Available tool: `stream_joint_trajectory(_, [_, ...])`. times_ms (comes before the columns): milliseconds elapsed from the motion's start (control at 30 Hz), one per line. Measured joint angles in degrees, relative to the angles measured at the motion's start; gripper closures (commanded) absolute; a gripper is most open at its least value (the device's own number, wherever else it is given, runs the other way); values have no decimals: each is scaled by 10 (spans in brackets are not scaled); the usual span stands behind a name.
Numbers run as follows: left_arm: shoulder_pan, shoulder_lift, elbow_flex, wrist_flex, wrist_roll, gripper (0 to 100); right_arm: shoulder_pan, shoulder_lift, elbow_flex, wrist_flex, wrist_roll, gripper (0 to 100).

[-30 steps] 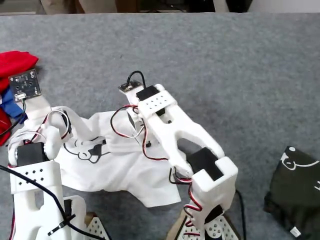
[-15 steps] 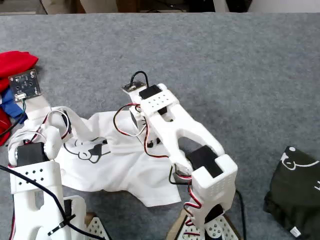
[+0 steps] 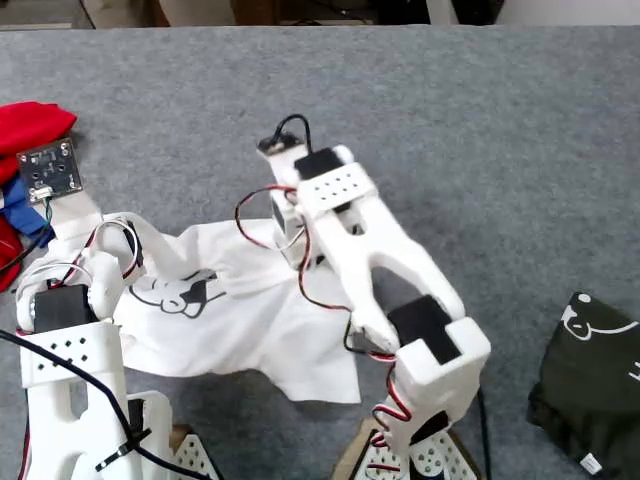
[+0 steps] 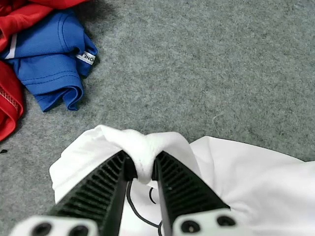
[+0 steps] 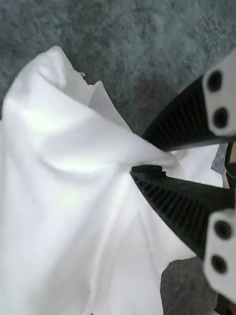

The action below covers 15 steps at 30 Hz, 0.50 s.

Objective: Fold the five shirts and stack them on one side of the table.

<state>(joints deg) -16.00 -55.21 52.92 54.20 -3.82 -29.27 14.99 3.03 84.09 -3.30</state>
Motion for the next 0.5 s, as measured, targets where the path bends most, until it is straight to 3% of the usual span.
stream_joint_trajectory(200, [0, 0, 0, 0, 0, 982, 2, -1, 4, 7, 2, 843])
stream_joint_trajectory(500, [0, 0, 0, 0, 0, 982, 2, -1, 58, 1, 7, 884])
